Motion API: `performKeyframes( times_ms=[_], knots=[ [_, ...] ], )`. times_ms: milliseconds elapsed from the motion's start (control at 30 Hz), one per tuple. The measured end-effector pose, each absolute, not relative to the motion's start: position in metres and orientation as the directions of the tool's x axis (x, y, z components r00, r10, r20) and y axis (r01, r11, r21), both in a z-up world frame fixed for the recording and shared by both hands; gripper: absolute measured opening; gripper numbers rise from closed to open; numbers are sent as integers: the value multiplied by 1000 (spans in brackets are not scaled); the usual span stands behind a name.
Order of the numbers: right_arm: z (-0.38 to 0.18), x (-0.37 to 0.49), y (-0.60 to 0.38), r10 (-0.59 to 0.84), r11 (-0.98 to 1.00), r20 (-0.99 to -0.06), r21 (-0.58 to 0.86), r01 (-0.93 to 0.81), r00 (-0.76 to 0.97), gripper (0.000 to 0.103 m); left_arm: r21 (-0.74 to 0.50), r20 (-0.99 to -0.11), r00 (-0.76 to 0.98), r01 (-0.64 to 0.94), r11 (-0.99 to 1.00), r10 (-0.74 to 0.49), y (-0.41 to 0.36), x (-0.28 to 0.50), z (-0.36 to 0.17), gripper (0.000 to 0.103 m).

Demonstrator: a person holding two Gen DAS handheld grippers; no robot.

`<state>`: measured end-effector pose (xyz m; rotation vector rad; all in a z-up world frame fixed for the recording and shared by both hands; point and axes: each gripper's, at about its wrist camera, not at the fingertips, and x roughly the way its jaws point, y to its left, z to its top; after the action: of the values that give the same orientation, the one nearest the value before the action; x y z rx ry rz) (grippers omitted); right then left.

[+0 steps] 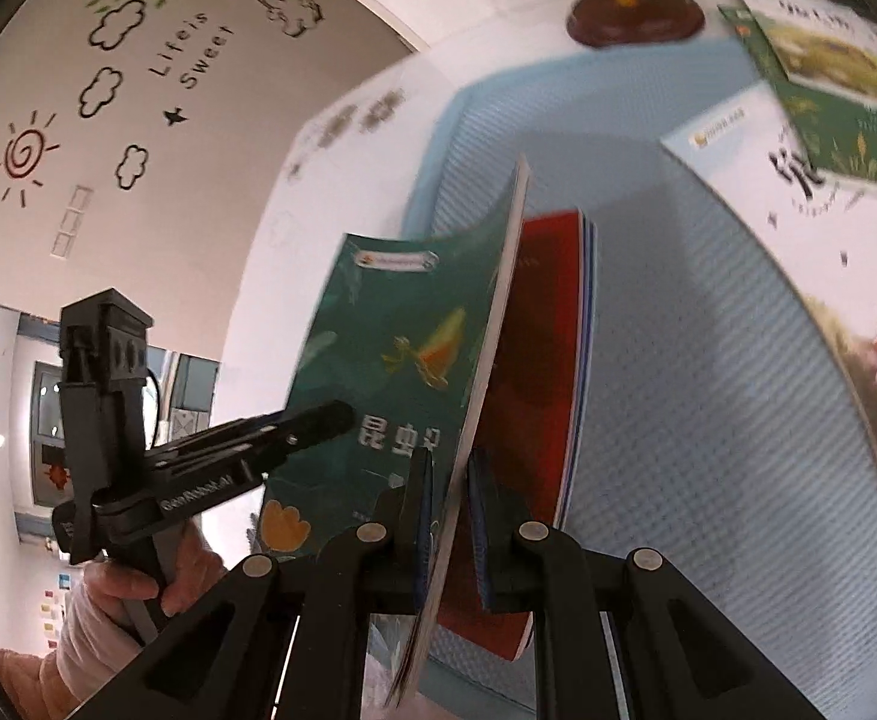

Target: Organize books

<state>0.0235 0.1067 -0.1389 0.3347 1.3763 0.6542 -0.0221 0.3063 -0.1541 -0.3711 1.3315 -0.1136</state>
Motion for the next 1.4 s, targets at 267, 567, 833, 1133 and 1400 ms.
performKeyframes(
  times_ms=[267,567,833,1133,1400],
  knots=[
    [-169,26,106,579,809,-815,571,-143,21,12,-327,-930,218,-121,937,-296,312,-17,-160,26],
    [-171,28,102,570,818,-821,563,-117,30,14,-258,-958,161,-109,960,-239,305,-16,-160,30],
    [-170,30,103,572,815,-820,566,-120,22,15,-182,-980,110,-172,968,-165,311,-17,-160,33],
    [-149,31,65,598,800,-799,590,-113,66,29,-156,-968,227,-200,967,-110,298,0,-127,73],
    [-110,61,-53,540,830,-798,557,-14,267,47,-204,-914,373,-76,976,-162,220,70,-93,78]
  ],
)
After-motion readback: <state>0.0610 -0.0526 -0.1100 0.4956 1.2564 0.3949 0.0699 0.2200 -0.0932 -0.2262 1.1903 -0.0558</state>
